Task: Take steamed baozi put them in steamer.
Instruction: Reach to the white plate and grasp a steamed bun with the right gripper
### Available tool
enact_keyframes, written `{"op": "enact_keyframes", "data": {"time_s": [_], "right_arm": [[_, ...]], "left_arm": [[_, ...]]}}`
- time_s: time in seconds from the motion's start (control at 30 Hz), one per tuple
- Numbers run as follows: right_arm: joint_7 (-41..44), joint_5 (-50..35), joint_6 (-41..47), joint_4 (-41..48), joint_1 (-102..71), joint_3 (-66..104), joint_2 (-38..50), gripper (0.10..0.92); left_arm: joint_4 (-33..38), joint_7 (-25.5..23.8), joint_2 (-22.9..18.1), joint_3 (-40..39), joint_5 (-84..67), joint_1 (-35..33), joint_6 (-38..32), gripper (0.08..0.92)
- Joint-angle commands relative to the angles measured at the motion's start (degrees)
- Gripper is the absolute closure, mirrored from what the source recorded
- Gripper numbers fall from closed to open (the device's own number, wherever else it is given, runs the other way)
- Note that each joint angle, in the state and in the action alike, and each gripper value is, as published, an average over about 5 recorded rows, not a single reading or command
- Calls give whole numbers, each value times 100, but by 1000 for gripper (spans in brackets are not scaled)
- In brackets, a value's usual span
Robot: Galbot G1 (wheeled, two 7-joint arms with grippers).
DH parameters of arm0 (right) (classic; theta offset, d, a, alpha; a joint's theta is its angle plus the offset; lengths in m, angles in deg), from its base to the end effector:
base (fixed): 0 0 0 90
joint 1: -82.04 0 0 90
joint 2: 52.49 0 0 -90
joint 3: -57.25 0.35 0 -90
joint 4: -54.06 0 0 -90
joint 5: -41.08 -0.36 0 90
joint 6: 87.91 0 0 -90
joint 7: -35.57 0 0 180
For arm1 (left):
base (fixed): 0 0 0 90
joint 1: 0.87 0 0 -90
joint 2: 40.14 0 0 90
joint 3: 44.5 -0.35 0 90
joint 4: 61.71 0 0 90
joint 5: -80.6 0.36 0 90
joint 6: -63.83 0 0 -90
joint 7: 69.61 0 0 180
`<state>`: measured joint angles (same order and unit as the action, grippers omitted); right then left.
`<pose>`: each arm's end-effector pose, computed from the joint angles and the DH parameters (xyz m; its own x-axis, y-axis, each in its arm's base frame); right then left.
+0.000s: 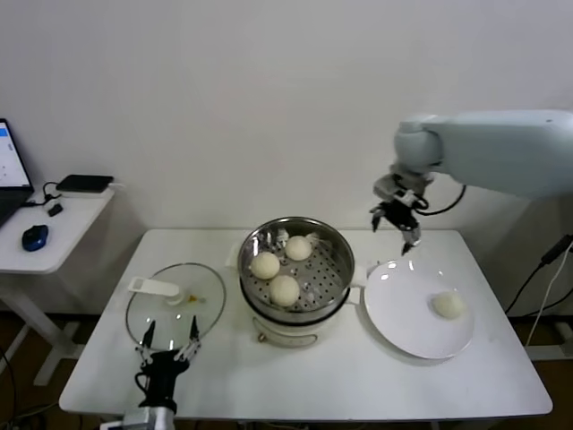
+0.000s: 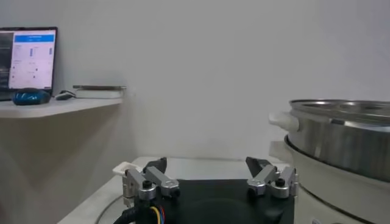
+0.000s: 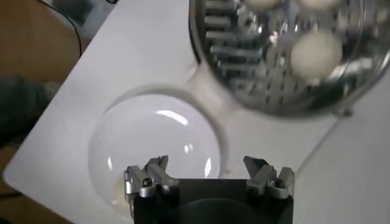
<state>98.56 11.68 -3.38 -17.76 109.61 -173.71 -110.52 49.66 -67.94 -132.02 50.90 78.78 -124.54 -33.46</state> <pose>0.5717 -0.0620 -0.0012 -0.0900 0.0244 0.9956 -0.8680 -0.4921 -0.0664 0.1559 0.0244 -0.3679 -0.9875 -0.1312 0.0877 -0.1320 0.9912 -0.0035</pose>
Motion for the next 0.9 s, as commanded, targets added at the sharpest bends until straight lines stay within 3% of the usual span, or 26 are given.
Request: {"op": "enact_keyframes", "data": {"time_s": [0.03,0.4,0.9], "right_arm": [[-43,550,407,310,-478,-245,1499,203],[-467,1589,745,466,-2201,1178,2446,203],[-1035,2130,692,1513,-4001,3164,2276,203]], "left_arm": [[-23,6,8,0,12,-2,5,177],[-134,10,-9,38,62,26,1,177],[-200,7,-41,14,155,40,-9,177]]}}
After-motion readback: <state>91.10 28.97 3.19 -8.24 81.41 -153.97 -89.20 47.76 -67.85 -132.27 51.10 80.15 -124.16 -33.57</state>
